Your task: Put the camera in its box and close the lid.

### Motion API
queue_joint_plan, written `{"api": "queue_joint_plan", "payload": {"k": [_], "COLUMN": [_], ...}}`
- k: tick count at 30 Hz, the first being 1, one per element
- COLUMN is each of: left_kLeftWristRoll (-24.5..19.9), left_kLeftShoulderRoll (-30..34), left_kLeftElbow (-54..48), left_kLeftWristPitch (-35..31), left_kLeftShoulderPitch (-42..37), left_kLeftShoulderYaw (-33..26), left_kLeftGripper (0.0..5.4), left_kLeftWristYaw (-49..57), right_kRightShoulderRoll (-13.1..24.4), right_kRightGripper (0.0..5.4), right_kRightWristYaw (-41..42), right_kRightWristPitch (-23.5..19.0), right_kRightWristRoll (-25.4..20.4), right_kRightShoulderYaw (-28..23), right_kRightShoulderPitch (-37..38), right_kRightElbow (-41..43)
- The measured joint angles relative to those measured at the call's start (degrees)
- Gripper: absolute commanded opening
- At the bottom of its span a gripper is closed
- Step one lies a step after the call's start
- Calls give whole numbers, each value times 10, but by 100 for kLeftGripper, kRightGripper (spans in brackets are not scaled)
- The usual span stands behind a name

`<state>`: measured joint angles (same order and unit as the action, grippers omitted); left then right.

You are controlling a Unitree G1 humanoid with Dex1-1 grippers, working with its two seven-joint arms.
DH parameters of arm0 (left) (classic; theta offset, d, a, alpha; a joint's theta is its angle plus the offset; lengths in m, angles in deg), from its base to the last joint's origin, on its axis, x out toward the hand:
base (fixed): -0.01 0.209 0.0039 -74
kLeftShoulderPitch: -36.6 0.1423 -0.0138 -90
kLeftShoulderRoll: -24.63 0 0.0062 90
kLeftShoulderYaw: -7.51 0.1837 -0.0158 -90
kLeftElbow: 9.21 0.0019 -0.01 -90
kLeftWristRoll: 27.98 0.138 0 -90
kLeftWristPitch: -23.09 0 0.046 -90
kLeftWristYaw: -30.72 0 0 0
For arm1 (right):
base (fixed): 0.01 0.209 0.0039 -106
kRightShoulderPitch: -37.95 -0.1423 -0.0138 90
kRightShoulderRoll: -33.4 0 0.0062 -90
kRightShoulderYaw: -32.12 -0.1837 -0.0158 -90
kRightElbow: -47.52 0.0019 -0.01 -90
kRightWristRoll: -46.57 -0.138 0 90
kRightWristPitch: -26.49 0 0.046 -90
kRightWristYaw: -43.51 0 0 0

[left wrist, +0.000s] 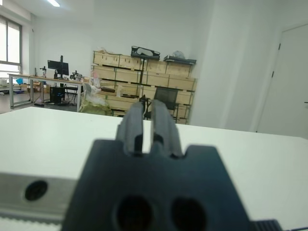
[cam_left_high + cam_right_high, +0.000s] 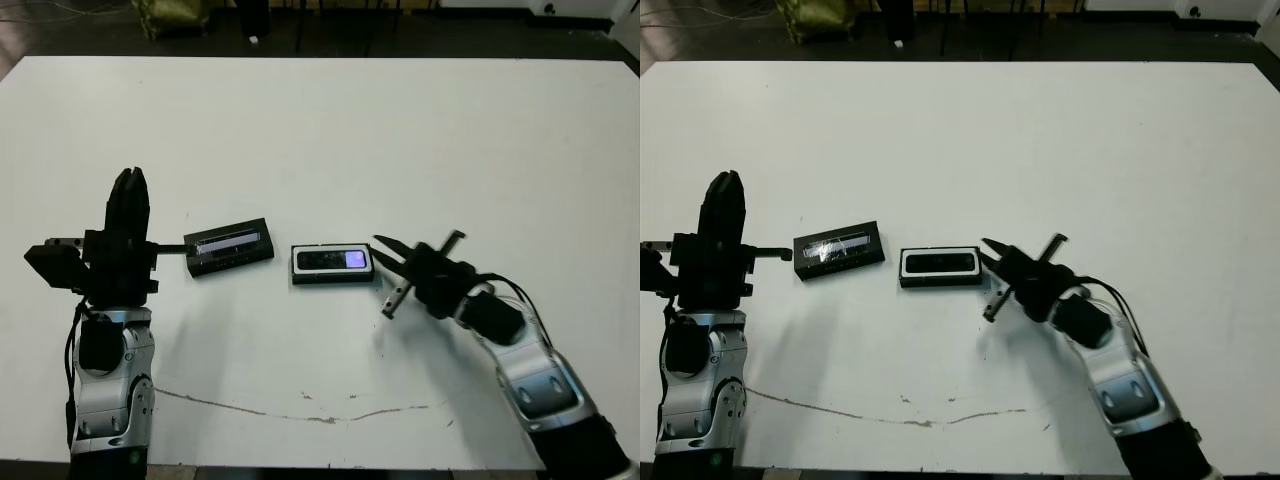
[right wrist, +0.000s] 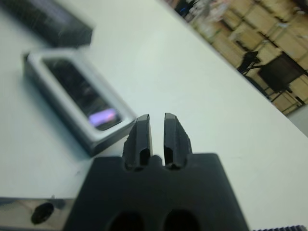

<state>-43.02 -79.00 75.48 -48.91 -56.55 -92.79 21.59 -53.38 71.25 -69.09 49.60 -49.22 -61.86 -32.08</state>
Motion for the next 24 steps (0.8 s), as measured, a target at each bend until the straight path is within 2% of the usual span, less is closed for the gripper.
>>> {"api": "queue_joint_plan", "payload": {"k": [6,9,12,18,21,24], "left_kLeftWristRoll": [6,4,21,37,26,4], "left_kLeftShoulderRoll": [7,16,29,92,156,235], "left_kLeftElbow": [-4,-3,0,11,11,26], "left_kLeftWristPitch": [1,5,13,3,-58,-117], "left_kLeftShoulderPitch": [0,-6,-17,-49,-75,-106], "left_kLeftShoulderYaw": [-9,-15,-22,-38,-44,-44], "left_kLeftGripper": [0,0,0,0,0,9], "left_kLeftWristYaw": [0,-5,-2,-16,-58,-138], "right_kRightShoulderRoll": [-15,-15,-14,2,12,20], "right_kRightGripper": [1,1,1,1,1,0], "right_kRightWristYaw": [-4,-5,-4,-5,-5,-4], "right_kRightWristPitch": [9,6,3,-7,-32,-36], "right_kRightWristRoll": [-136,-186,-226,-270,-296,-304], "right_kRightShoulderYaw": [-102,-142,-176,-228,-248,-254], "right_kRightShoulderPitch": [30,43,58,82,89,92], "right_kRightElbow": [63,84,100,110,119,119]}}
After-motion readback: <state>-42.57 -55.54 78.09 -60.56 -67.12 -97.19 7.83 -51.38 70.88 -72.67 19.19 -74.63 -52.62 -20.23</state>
